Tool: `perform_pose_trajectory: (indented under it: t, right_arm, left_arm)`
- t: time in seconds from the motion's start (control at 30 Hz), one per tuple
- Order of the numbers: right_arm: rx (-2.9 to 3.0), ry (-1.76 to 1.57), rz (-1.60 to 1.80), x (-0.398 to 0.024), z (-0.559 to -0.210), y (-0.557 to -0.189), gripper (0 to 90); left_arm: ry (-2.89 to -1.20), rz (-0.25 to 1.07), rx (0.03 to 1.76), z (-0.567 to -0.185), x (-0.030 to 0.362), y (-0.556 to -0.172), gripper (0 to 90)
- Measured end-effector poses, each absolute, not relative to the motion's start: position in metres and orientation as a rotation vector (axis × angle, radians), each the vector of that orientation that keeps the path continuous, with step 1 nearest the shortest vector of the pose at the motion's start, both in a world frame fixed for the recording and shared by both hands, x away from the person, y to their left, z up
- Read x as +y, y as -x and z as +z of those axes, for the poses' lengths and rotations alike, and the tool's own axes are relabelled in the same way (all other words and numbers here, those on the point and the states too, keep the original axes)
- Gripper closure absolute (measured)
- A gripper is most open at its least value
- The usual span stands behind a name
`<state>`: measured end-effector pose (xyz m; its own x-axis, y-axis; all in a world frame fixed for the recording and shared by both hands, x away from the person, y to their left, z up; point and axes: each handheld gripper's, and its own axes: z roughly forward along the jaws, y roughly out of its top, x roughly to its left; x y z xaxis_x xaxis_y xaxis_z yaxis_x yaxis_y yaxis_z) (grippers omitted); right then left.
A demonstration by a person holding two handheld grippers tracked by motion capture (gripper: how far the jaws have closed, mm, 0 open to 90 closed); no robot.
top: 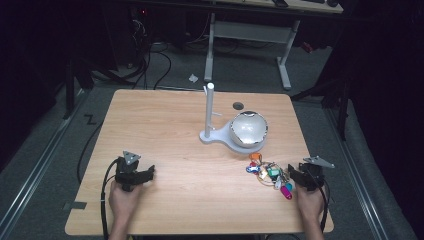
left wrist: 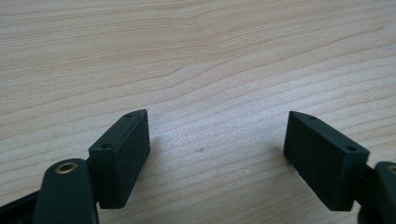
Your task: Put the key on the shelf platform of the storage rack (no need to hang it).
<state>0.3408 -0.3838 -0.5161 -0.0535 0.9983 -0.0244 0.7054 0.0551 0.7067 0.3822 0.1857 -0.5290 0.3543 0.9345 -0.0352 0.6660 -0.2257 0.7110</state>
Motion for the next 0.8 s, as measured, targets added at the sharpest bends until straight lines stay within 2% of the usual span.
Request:
perform_pose_trajectory:
  t: [0.8]
  right_arm:
    - [1.818,-1.708,0.724,-0.3831,-0.5162,-0.3409,46.0]
  left_arm:
    - [-1.981,0.538,1.387,-0.5289,0.1859,-0.3822,23.1]
